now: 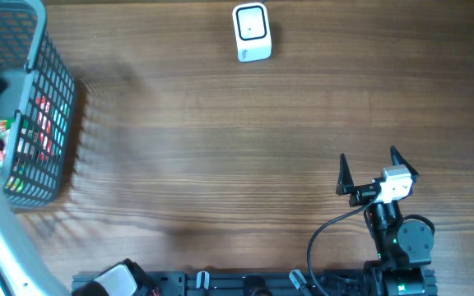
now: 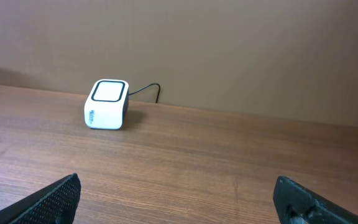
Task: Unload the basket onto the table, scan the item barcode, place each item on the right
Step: 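Move the left gripper over the basket and reach down inside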
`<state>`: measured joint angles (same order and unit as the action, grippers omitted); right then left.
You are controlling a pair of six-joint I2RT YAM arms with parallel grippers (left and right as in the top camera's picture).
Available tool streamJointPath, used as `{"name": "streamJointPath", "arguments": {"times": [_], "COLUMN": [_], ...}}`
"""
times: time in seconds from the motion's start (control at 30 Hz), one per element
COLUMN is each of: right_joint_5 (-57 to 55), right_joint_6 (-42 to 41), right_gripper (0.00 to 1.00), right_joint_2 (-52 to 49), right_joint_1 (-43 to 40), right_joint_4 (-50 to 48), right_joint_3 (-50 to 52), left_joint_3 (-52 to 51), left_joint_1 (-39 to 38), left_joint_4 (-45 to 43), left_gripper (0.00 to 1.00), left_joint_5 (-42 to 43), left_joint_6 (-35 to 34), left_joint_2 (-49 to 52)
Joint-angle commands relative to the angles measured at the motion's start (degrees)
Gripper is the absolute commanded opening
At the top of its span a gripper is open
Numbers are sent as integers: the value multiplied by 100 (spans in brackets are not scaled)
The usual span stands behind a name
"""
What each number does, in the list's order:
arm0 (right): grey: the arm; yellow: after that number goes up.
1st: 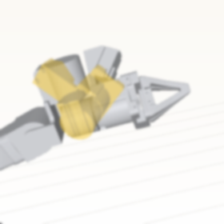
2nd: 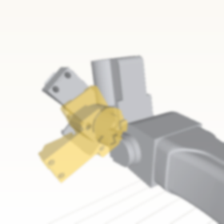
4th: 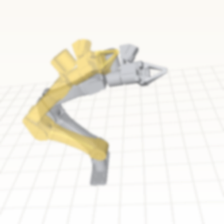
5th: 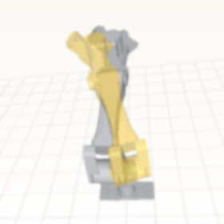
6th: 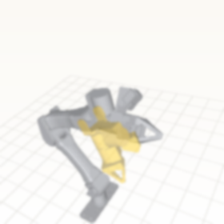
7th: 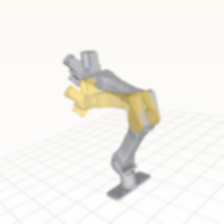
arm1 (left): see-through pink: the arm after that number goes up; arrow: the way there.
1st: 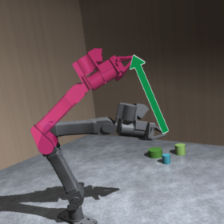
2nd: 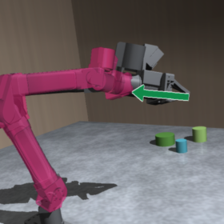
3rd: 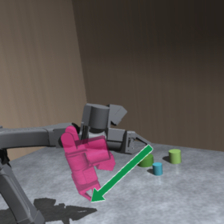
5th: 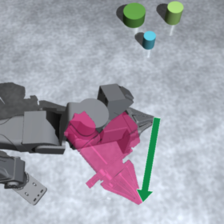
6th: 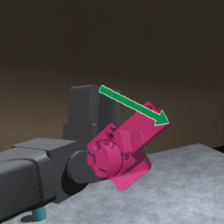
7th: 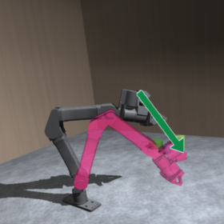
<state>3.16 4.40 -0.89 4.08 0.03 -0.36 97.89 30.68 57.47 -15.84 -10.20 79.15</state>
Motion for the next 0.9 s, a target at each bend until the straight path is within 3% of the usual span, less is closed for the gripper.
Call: {"name": "streamJointPath", "arguments": {"times": [0.0, 0.13, 0.27, 0.5, 0.63, 0.87], "right_joint_5": [-72, -72, -72, -72, -72, -72], "right_joint_6": [7, 9, 7, 7, 7, 7], "right_gripper": [100, 100, 100, 100, 100, 100], "right_joint_2": [24, 24, 24, 24, 24, 24], "right_joint_1": [-20, -20, -20, -20, -20, -20], "right_joint_4": [-15, -15, -15, -15, -15, -15], "right_joint_3": [7, 7, 7, 7, 7, 7], "left_joint_3": [114, 114, 114, 111, 111, 111], "left_joint_1": [518, 691, 710, 710, 710, 968], "left_joint_4": [55, 72, -330, -144, -22, 24], "left_gripper": [100, 100, 100, 100, 100, 100], "left_joint_5": [-116, 109, 479, 579, 1259, 1394], "left_joint_6": [-57, 96, 1600, 2986, 3792, 4092], "left_joint_2": [111, 122, 369, 1257, 1681, 2083]}}
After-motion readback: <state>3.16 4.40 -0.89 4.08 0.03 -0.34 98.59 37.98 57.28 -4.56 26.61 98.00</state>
